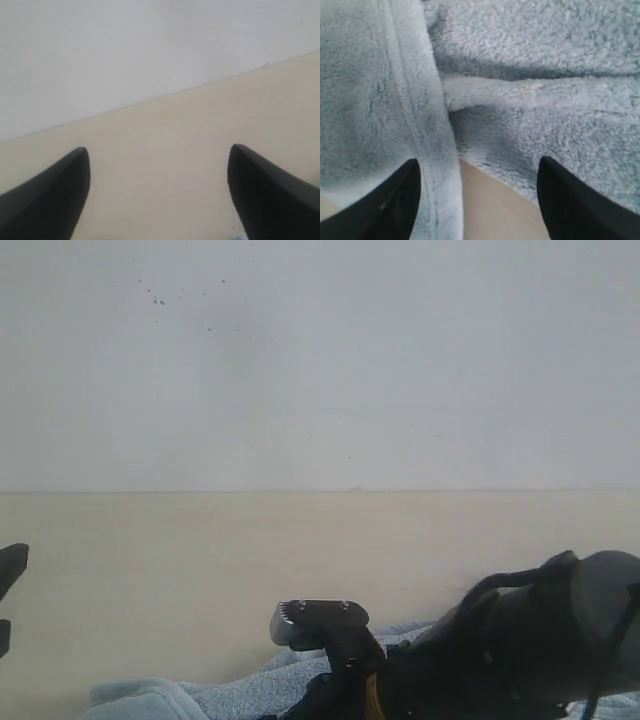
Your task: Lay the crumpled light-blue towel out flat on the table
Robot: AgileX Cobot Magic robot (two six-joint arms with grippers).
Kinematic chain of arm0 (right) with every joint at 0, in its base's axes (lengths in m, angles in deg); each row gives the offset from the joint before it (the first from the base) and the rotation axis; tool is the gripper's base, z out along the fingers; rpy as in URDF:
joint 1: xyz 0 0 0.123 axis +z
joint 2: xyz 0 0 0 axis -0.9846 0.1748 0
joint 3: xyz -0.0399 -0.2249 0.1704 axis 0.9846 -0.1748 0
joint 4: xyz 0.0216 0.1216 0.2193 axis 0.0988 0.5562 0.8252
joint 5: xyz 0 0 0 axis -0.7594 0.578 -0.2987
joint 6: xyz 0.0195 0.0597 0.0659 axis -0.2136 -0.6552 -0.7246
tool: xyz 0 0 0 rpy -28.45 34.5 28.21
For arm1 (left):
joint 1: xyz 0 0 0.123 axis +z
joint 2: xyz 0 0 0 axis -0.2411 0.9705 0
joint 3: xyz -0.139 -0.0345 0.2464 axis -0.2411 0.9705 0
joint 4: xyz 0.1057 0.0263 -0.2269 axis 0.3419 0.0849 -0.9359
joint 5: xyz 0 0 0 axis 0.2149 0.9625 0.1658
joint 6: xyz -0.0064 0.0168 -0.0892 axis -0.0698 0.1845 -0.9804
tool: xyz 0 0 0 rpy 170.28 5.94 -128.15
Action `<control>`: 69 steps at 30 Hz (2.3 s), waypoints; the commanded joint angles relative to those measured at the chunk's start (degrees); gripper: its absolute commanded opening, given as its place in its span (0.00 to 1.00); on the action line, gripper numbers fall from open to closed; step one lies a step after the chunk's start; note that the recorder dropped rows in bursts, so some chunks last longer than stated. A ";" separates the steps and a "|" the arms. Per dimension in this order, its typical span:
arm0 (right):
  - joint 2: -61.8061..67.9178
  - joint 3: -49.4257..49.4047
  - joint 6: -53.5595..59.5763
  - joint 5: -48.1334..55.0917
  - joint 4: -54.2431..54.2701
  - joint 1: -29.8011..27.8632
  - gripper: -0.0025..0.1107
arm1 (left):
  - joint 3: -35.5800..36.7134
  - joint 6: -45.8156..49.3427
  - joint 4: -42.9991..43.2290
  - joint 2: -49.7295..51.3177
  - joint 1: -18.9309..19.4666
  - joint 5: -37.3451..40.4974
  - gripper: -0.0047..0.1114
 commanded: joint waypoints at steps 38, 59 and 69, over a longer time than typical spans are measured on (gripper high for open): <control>7.24 12.09 3.20 -11.03 10.56 3.18 0.53 | 0.13 -22.35 11.45 3.51 0.03 -11.01 0.08; 7.24 12.09 14.33 12.39 17.43 8.62 0.29 | 0.13 -28.00 13.28 3.51 0.03 -19.42 0.08; 7.24 12.09 20.84 -12.58 29.77 8.73 0.29 | 0.13 -28.00 14.60 3.51 0.03 -18.26 0.08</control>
